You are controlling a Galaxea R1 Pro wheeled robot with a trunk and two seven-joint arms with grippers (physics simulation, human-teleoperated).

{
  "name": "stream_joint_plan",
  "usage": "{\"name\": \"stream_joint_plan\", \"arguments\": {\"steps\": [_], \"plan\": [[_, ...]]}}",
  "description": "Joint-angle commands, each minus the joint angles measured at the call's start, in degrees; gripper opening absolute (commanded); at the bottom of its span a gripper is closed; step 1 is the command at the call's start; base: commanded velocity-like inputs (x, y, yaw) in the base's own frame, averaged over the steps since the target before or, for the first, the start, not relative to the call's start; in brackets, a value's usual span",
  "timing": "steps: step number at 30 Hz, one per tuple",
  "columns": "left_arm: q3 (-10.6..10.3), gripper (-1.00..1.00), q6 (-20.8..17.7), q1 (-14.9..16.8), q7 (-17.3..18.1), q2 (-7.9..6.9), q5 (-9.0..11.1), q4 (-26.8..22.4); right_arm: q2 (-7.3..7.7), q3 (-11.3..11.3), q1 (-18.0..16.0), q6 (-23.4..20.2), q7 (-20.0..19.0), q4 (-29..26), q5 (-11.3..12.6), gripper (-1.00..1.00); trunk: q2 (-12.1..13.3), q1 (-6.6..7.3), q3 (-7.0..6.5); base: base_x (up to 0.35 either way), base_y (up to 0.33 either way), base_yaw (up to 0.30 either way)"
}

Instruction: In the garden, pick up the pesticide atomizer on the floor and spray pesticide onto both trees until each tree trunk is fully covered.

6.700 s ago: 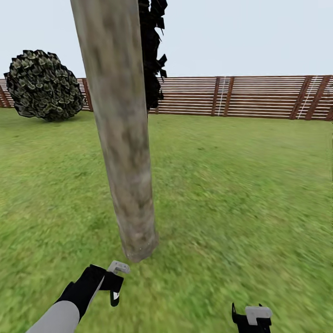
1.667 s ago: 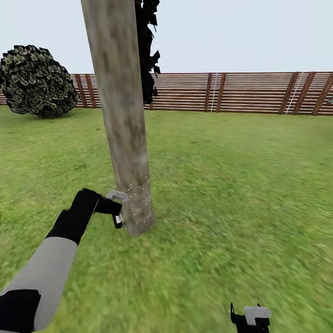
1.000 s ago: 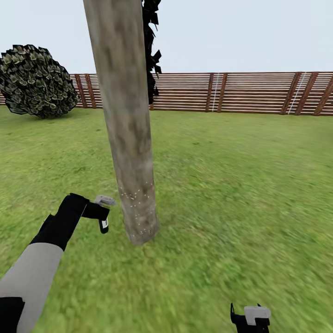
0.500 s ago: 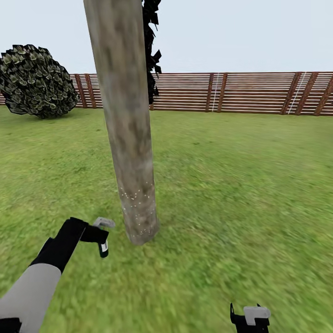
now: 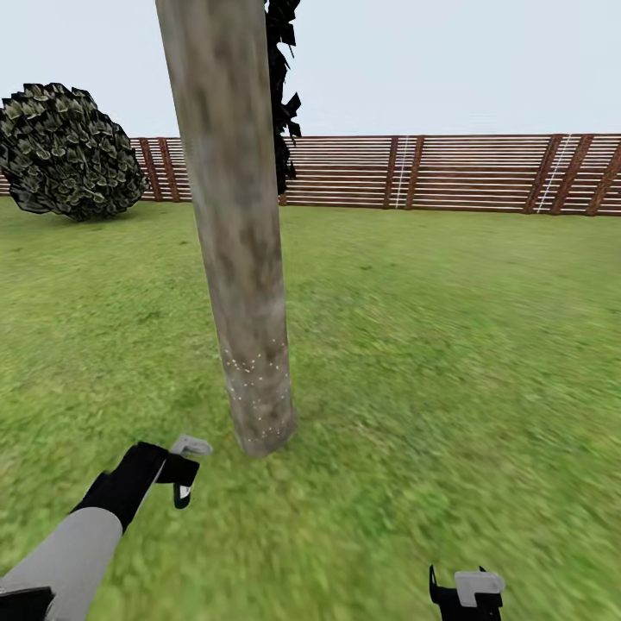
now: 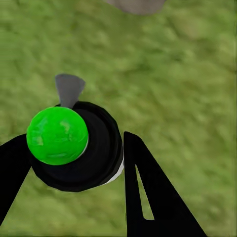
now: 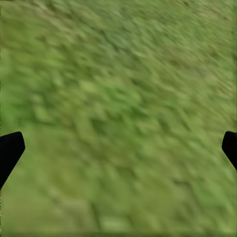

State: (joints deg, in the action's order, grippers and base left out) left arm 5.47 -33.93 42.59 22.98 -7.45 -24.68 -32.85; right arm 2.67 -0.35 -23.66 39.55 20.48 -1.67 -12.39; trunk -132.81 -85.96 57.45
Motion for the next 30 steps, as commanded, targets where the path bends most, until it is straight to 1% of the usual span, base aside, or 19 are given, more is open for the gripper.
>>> {"name": "stream_joint_plan", "arguments": {"steps": [1,3,4,6,7,8,9,10,12,13,15,18,20,24,30], "plan": [[0.2,-1.00,0.3,0.0,-0.4,0.19,0.1,0.3,-0.01,0.0,0.0,0.0,0.0,0.0,0.0,1.00,0.0,0.00,0.00,0.000,0.000,0.000],[0.4,-1.00,0.6,0.0,-0.8,1.21,0.2,0.7,-0.02,0.0,0.0,0.0,0.0,0.0,0.0,1.00,0.0,0.00,0.00,0.000,0.000,0.000],[0.5,-1.00,0.7,-0.1,-1.2,2.78,0.1,1.5,-0.07,0.0,0.0,0.0,0.0,0.0,0.0,1.00,0.0,0.00,0.00,0.069,0.000,0.000],[0.5,-1.00,0.7,-0.1,-1.4,3.76,0.0,2.5,-0.05,0.0,0.0,0.0,0.0,0.0,0.0,1.00,0.0,0.00,0.00,0.208,0.000,0.000],[0.6,-1.00,0.7,-0.1,-1.5,3.93,-0.1,2.7,-0.07,0.0,0.0,0.0,0.0,0.0,0.0,1.00,0.0,0.00,0.00,0.297,0.000,0.000],[1.7,-1.00,0.8,-0.2,-1.6,3.89,0.9,2.9,-0.10,0.0,0.0,0.0,0.0,0.0,0.0,1.00,0.0,0.00,0.00,0.327,0.000,0.000],[4.0,-1.00,1.1,-1.4,-1.9,3.36,1.4,2.8,-0.15,0.0,0.0,0.0,0.0,0.0,0.0,1.00,0.0,0.00,0.00,0.203,0.000,0.000],[4.3,-1.00,1.3,-1.5,-2.3,3.31,1.4,2.8,-0.17,0.0,0.0,0.0,0.0,0.0,0.0,1.00,0.0,0.00,0.02,0.130,0.000,0.019],[4.5,-1.00,2.1,-1.8,-3.4,3.33,1.3,3.0,-0.23,0.1,0.0,0.0,0.0,0.0,0.0,1.00,0.0,0.00,0.08,0.068,0.000,0.082],[4.7,-1.00,3.0,-2.4,-4.7,3.37,1.4,3.5,-0.23,0.1,0.0,0.0,0.0,0.0,0.0,1.00,0.0,0.00,0.12,0.027,0.000,0.160],[4.8,-1.00,6.2,-3.4,-7.1,3.51,1.7,4.2,-0.22,0.1,0.0,0.0,0.0,0.0,0.0,1.00,0.0,0.00,0.22,0.011,0.000,0.197],[4.8,-1.00,8.4,-3.7,-7.9,4.13,2.1,4.5,-0.21,0.0,0.0,0.0,0.0,0.0,-0.1,1.00,0.0,0.00,0.38,0.003,0.000,0.214],[4.8,-1.00,8.9,-3.8,-8.2,4.73,2.2,4.8,-0.14,0.0,0.0,0.0,0.0,0.0,-0.1,1.00,0.0,0.00,0.49,0.000,0.000,0.203],[4.8,-1.00,8.7,-3.8,-8.2,4.99,2.1,4.9,-0.12,0.0,0.0,0.0,0.0,0.0,-0.1,1.00,0.0,0.00,0.57,0.061,-0.056,0.069],[4.8,-1.00,8.6,-3.8,-8.2,5.01,2.1,4.8,-0.12,0.0,0.0,0.0,0.0,0.0,-0.1,1.00,0.0,0.00,0.58,0.152,-0.219,0.003]]}}
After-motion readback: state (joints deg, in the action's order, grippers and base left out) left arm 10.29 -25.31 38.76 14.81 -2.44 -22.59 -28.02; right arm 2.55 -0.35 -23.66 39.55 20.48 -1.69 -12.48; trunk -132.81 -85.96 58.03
